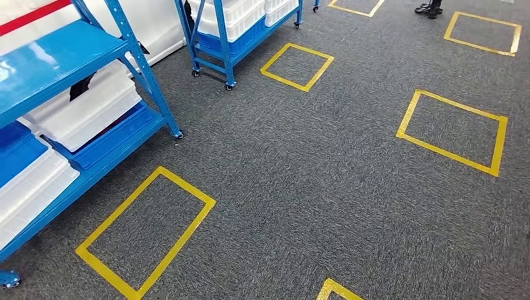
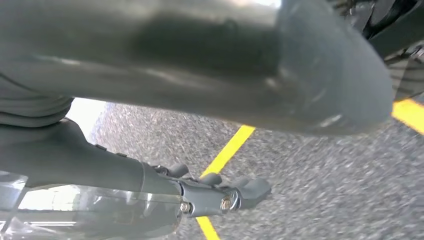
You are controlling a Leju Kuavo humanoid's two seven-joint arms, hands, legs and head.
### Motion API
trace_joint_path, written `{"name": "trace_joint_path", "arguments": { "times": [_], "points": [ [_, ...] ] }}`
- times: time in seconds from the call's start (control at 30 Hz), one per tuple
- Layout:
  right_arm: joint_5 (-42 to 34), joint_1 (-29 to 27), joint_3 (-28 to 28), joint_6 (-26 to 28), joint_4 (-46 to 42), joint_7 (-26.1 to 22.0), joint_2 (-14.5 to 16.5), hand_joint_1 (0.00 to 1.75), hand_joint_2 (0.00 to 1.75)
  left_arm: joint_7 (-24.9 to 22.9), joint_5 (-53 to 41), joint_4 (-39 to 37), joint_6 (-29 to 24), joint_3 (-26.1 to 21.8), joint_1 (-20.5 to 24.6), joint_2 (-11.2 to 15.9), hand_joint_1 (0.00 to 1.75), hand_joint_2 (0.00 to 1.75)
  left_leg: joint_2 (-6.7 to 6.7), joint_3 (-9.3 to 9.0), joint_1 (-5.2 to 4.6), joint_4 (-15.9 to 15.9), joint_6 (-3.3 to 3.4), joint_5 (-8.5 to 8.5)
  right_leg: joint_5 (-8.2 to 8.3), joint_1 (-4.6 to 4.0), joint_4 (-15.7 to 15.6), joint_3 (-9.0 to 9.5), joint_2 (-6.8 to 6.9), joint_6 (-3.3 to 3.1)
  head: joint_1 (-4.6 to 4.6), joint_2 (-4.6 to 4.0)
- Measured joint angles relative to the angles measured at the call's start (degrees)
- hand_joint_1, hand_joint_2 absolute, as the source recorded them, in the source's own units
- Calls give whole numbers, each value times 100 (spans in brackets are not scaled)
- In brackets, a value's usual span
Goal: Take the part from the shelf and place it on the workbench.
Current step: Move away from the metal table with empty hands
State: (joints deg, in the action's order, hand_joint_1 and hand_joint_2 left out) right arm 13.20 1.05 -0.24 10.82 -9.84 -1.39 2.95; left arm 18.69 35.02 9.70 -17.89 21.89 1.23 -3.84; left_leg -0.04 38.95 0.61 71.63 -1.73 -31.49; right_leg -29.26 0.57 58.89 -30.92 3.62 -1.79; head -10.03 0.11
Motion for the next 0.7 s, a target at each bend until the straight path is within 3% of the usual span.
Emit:
{"name": "trace_joint_path", "arguments": {
  "times": [0.07,0.1,0.13,0.2,0.23,0.3,0.37,0.4,0.43,0.47,0.53,0.6,0.67,0.7],
  "points": [
    [4,3,0,-3,0,-1,1,0,0,0,-1,0,-1,5,4,3,0,0,214,-421,-36,-837,64,364,-50,-15,2,67,122,37,0,0],
    [4,3,0,-3,0,0,2,0,0,1,-2,0,-1,8,13,5,0,0,301,-564,-62,-1123,103,453,-73,-23,4,91,175,66,0,1],
    [5,7,0,-3,0,1,2,0,0,1,-2,0,0,11,20,8,0,0,348,-625,-88,-1261,137,474,-89,-28,4,109,223,96,0,1],
    [5,43,0,-3,-3,1,2,0,0,2,-2,0,0,15,12,12,0,0,251,-626,-106,-1303,197,475,-102,-27,-16,142,305,158,0,1],
    [5,63,0,-3,-4,1,2,0,0,2,-1,0,-1,15,2,13,0,0,194,-645,-94,-1341,223,495,-123,-18,-7,161,269,191,1,1],
    [5,70,-1,-3,-7,1,1,0,0,1,0,0,-1,16,3,16,0,0,81,-697,-58,-1424,286,540,-308,-2,253,64,-1,246,1,1],
    [5,46,-1,-5,-5,1,0,0,0,0,-1,0,-1,16,21,20,0,0,-36,-701,-53,-1445,320,557,-662,14,954,-298,-284,269,2,1],
    [5,41,-2,-7,-5,1,0,0,0,-1,-2,0,0,17,27,21,0,0,-105,-695,-56,-1444,325,556,-791,18,1324,-503,-328,275,2,2],
    [5,37,-2,-9,-4,1,0,0,0,-1,-2,0,1,18,26,21,0,0,-179,-697,-59,-1442,328,555,-820,20,1557,-647,-341,280,2,2],
    [5,33,-2,-8,-4,1,0,0,0,-1,-2,0,1,18,20,21,0,0,-259,-707,-58,-1439,325,552,-714,21,1560,-685,-348,280,1,2],
    [5,22,-3,-7,-4,2,-2,0,0,-1,-2,0,1,19,10,20,0,0,-427,-736,-49,-1423,300,536,-230,31,939,-460,-442,266,1,2],
    [5,-3,-7,-5,4,4,-10,0,0,-1,-3,0,1,19,19,20,0,0,-570,-720,-49,-1391,248,517,92,47,248,-193,-731,235,2,1],
    [5,-3,-13,-4,13,5,-15,0,0,-2,-4,0,2,20,25,20,0,0,-687,-670,-34,-1378,181,522,108,42,35,-123,-880,200,1,1],
    [4,12,-16,-4,13,5,-15,0,0,-2,-5,0,2,21,19,21,0,0,-755,-649,-25,-1388,144,533,110,43,10,-112,-819,176,1,2]
  ]
}}
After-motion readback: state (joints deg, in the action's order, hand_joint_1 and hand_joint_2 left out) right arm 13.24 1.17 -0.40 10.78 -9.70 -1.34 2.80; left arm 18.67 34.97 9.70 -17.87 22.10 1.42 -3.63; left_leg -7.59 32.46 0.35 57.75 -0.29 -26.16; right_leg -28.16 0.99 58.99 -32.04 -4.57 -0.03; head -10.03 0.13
